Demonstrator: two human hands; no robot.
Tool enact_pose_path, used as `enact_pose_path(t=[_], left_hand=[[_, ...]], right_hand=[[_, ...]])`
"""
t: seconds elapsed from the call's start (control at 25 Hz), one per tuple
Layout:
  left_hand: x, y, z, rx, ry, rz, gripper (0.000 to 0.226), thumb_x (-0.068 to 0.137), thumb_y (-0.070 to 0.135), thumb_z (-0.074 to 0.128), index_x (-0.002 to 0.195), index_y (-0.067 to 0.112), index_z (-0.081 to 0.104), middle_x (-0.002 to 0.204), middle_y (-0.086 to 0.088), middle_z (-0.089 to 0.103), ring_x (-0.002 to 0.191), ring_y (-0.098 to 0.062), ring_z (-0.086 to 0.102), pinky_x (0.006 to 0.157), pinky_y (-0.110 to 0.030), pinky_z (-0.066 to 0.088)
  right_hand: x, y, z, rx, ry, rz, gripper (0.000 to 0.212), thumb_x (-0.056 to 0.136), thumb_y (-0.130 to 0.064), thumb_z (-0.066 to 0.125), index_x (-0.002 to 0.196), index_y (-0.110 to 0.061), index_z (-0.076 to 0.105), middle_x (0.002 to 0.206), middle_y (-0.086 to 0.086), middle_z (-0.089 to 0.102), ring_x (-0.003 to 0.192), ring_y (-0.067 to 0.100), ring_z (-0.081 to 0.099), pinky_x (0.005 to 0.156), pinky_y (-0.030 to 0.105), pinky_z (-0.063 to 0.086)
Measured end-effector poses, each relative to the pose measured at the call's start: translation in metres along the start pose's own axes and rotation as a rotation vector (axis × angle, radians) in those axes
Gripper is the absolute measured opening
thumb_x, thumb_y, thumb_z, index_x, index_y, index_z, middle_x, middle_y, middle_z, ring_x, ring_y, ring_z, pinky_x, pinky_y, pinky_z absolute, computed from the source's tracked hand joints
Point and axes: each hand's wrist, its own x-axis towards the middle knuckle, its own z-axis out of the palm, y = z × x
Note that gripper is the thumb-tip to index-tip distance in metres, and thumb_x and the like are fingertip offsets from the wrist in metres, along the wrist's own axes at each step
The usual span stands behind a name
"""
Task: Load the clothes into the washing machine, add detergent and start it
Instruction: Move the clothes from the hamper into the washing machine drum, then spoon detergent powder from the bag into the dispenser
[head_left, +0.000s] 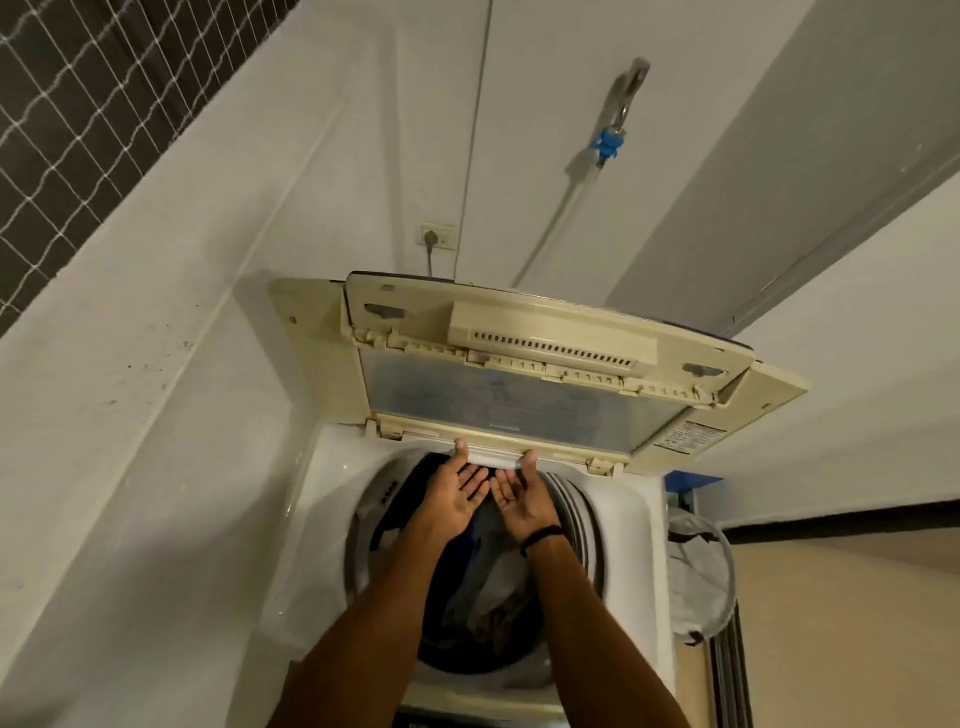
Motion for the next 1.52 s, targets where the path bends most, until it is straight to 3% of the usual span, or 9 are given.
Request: enact_pose_path(t=[0.2, 0.32, 0.56, 0.8, 0.96, 1.08, 1.2, 1.32, 1.52], left_hand=[[0.018, -0.005, -0.009, -0.017, -0.003, 0.013, 0.043, 0.090, 0.048, 0.063, 0.118, 0.015, 0.062, 0.123, -0.010, 0.062, 0.115, -0.023, 0.059, 0.100, -0.036, 0.048], [0.023, -0.008, -0.007, -0.050, 0.016, 0.058, 0.047, 0.088, 0.044, 0.065, 0.122, 0.012, 0.062, 0.117, -0.008, 0.065, 0.112, -0.021, 0.061, 0.088, -0.031, 0.050], [0.020, -0.011, 0.000, -0.028, 0.056, 0.100, 0.038, 0.085, 0.049, 0.067, 0.099, 0.013, 0.067, 0.079, 0.003, 0.060, 0.062, -0.011, 0.046, 0.065, -0.028, 0.044], [0.009, -0.015, 0.008, 0.044, 0.007, 0.140, 0.046, 0.090, 0.056, 0.058, 0.106, 0.014, 0.068, 0.093, -0.004, 0.071, 0.073, -0.018, 0.060, 0.073, -0.034, 0.049], [-0.003, -0.025, -0.016, 0.113, 0.002, 0.115, 0.038, 0.094, 0.041, 0.059, 0.113, 0.009, 0.067, 0.088, -0.004, 0.072, 0.060, -0.009, 0.059, 0.069, -0.028, 0.048], [-0.007, -0.036, -0.037, 0.144, 0.073, 0.096, 0.034, 0.087, 0.032, 0.071, 0.112, 0.009, 0.070, 0.108, -0.012, 0.071, 0.080, -0.017, 0.061, 0.078, -0.032, 0.054], [-0.013, -0.027, -0.032, 0.246, 0.153, 0.107, 0.034, 0.087, 0.033, 0.070, 0.110, 0.009, 0.069, 0.106, -0.013, 0.070, 0.079, -0.020, 0.061, 0.078, -0.033, 0.058], [-0.029, -0.018, -0.029, 0.507, 0.191, 0.104, 0.034, 0.088, 0.046, 0.066, 0.096, 0.013, 0.069, 0.086, -0.005, 0.068, 0.066, -0.015, 0.056, 0.058, -0.027, 0.050], [-0.093, -0.025, -0.062, 0.596, 0.252, 0.103, 0.017, 0.092, 0.024, 0.062, 0.077, 0.019, 0.062, 0.071, -0.002, 0.062, 0.053, -0.011, 0.049, 0.049, -0.020, 0.040]], right_hand=[[0.032, 0.007, -0.009, 0.049, -0.030, -0.020, 0.050, 0.092, -0.036, 0.062, 0.131, -0.006, 0.055, 0.123, 0.008, 0.055, 0.109, 0.020, 0.059, 0.084, 0.030, 0.057], [0.038, 0.010, -0.011, 0.096, -0.040, -0.043, 0.043, 0.094, -0.033, 0.060, 0.128, -0.006, 0.056, 0.117, 0.007, 0.058, 0.106, 0.019, 0.060, 0.086, 0.031, 0.056], [0.029, 0.012, -0.004, 0.109, -0.031, -0.102, 0.021, 0.092, -0.029, 0.064, 0.102, -0.011, 0.062, 0.088, 0.003, 0.063, 0.082, 0.014, 0.064, 0.091, 0.034, 0.054], [0.021, 0.017, -0.003, 0.010, -0.040, -0.177, 0.039, 0.075, -0.041, 0.076, 0.093, -0.012, 0.058, 0.078, 0.005, 0.061, 0.066, 0.014, 0.063, 0.075, 0.031, 0.055], [0.018, 0.028, -0.030, -0.032, -0.015, -0.175, 0.052, 0.087, -0.027, 0.072, 0.126, -0.001, 0.051, 0.108, 0.021, 0.066, 0.092, 0.026, 0.070, 0.080, 0.036, 0.060], [0.013, 0.040, -0.049, -0.078, 0.013, -0.165, 0.050, 0.085, -0.025, 0.075, 0.124, -0.007, 0.049, 0.104, 0.022, 0.062, 0.091, 0.027, 0.066, 0.084, 0.040, 0.060], [0.001, 0.038, -0.037, -0.171, 0.058, -0.226, 0.034, 0.088, -0.027, 0.071, 0.111, -0.013, 0.050, 0.096, 0.017, 0.065, 0.086, 0.022, 0.066, 0.080, 0.036, 0.060], [-0.017, 0.039, -0.039, -0.406, 0.080, -0.221, 0.027, 0.090, -0.041, 0.067, 0.084, -0.015, 0.060, 0.069, 0.006, 0.064, 0.063, 0.018, 0.060, 0.063, 0.033, 0.053], [-0.047, 0.065, -0.075, -0.946, -0.006, -0.132, 0.019, 0.090, -0.007, 0.058, 0.078, -0.018, 0.068, 0.082, 0.018, 0.074, 0.064, 0.022, 0.070, 0.063, 0.036, 0.061]])
